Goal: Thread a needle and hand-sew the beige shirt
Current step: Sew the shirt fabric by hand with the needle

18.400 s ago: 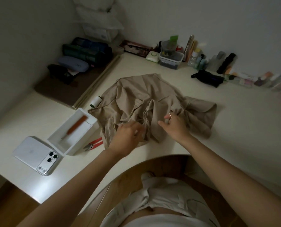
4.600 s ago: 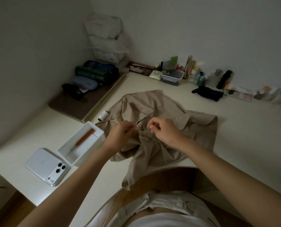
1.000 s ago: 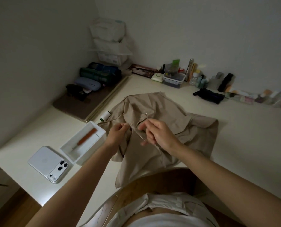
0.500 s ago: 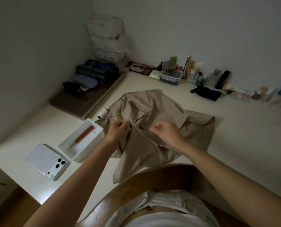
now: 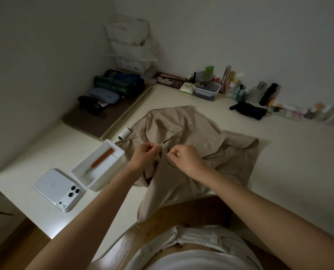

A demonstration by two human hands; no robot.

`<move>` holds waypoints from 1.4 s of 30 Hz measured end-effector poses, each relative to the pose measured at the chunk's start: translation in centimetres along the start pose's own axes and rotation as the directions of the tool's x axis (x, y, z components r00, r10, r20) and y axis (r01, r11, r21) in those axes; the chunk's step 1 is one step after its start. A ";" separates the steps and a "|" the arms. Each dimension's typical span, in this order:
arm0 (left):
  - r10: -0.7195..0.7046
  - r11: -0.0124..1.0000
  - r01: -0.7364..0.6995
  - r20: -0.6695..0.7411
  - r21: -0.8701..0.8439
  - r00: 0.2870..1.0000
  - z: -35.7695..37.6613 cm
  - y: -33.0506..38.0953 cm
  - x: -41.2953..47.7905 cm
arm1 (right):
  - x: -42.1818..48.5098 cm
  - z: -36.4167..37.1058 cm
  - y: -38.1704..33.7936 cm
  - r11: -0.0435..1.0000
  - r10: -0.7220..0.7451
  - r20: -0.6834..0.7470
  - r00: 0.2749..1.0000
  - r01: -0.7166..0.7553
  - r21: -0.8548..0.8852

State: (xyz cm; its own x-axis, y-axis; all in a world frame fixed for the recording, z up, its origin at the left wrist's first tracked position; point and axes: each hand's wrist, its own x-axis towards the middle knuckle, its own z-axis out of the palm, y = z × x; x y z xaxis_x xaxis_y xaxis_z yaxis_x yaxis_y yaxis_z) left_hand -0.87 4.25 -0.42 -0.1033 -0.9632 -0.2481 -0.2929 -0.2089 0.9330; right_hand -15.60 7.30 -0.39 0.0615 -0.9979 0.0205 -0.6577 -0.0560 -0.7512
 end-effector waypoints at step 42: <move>-0.021 0.999 0.019 0.077 0.031 0.997 -1.2 1.0 0.1 | 0.4 0.5 0.6 0.998 0.031 -0.032 0.999 -0.029 0.062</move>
State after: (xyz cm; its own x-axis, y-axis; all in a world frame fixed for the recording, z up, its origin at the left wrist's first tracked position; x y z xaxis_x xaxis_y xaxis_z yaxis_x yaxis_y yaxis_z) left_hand -0.06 3.70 0.79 -0.1697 -0.9427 -0.2873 -0.3241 -0.2219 0.9196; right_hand -15.60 6.91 -1.13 0.0171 -0.9997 0.0181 -0.6110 -0.0247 -0.7912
